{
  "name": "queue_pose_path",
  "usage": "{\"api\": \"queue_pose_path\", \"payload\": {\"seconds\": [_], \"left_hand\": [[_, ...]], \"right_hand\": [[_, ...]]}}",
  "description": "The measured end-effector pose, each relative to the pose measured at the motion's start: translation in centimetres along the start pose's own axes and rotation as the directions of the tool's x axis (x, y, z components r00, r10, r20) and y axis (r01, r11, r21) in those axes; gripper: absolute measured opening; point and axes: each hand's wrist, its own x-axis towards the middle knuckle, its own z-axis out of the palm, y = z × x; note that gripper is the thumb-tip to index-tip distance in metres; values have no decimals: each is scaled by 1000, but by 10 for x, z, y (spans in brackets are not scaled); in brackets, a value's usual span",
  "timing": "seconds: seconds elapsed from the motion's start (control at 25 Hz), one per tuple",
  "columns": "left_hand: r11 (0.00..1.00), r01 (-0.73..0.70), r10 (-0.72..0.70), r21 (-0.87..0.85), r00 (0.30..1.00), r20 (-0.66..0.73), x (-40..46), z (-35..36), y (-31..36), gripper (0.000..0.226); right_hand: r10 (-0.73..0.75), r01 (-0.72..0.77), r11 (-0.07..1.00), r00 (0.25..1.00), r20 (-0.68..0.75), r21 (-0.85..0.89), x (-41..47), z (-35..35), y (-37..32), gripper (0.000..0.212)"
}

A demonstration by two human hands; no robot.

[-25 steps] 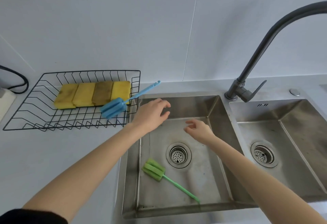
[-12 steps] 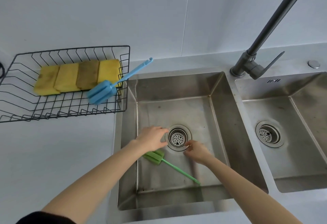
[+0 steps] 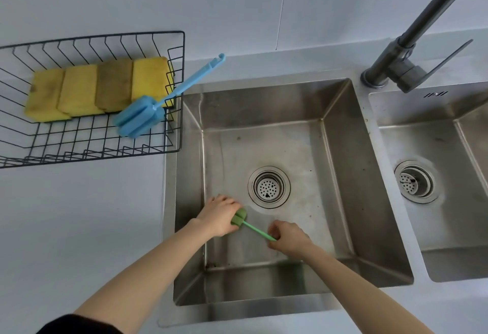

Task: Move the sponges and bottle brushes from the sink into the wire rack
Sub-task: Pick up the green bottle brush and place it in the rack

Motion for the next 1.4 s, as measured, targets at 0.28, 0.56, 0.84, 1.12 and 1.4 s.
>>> {"api": "queue_pose_path", "payload": {"seconds": [0.28, 0.56, 0.84, 1.12, 1.4], "left_hand": [[999, -30, 29, -20, 998, -58, 2, 12, -4, 56], [998, 16, -20, -60, 997, -75, 0, 15, -7, 51], [998, 60, -65, -31, 975, -213, -4, -3, -4, 32], [997, -8, -20, -83, 942, -334, -14, -27, 11, 40], [978, -77, -25, -196, 882, -470, -33, -51, 17, 35]], "right_hand": [[-16, 14, 999, 997, -79, -32, 3, 6, 1, 28], [-58, 53, 998, 992, -113, -46, 1, 5, 1, 25], [-129, 131, 991, 960, -247, -6, -4, -14, 3, 24], [-138, 156, 988, 915, -378, 16, -19, -36, 12, 25], [-105, 122, 993, 811, -576, -9, -40, -61, 21, 25]]}}
